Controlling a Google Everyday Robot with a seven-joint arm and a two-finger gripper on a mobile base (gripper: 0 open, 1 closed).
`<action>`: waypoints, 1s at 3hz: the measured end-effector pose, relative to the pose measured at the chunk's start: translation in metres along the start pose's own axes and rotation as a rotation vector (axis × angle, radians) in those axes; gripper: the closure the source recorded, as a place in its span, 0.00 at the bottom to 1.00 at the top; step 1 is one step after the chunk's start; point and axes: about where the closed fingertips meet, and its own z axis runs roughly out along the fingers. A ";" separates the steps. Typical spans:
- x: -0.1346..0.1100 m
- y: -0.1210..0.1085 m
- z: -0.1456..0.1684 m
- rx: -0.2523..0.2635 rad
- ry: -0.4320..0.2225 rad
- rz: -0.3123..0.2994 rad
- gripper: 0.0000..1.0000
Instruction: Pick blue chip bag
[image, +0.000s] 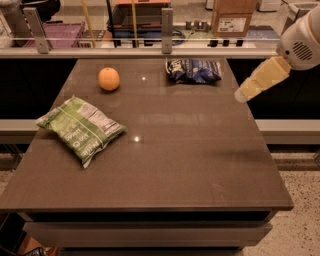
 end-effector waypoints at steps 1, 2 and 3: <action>0.006 -0.010 0.015 0.005 0.014 0.149 0.00; 0.009 -0.022 0.025 0.029 -0.028 0.251 0.00; 0.007 -0.035 0.031 0.075 -0.096 0.292 0.00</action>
Offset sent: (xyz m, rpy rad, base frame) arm 0.0418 -0.0290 -0.0283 0.2204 -0.0096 -0.3374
